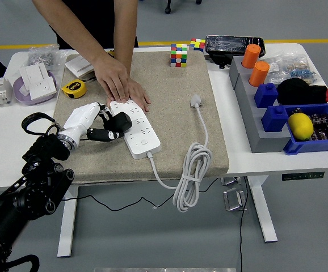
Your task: Pick up the plug,place it near the board,insert it into the board,press the button
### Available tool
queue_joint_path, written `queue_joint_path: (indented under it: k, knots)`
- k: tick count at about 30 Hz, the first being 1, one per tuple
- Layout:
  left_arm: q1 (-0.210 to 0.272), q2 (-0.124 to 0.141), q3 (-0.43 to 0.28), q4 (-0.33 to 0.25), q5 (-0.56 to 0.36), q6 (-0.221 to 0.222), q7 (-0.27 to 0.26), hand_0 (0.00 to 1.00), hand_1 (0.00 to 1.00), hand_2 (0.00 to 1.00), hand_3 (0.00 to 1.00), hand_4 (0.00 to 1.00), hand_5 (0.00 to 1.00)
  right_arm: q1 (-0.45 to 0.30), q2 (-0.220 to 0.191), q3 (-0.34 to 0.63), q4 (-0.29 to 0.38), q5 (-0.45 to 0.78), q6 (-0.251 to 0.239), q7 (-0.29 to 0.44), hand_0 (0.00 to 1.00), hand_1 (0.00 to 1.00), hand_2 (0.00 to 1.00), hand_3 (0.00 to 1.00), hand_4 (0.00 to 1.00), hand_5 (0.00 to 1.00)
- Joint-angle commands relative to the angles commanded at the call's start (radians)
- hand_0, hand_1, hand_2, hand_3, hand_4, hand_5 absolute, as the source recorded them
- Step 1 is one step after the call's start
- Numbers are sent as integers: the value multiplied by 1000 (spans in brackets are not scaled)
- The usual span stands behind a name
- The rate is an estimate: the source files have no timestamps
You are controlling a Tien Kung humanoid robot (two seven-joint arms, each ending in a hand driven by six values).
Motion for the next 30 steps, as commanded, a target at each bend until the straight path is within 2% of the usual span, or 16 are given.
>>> queue_joint_path:
  k: [30]
  knots:
    - [-4,0,-18,9,0,-1,-1,707,645,419,296,547,259,1,0,4,0,3,0,1,861,859,832,836,998,998]
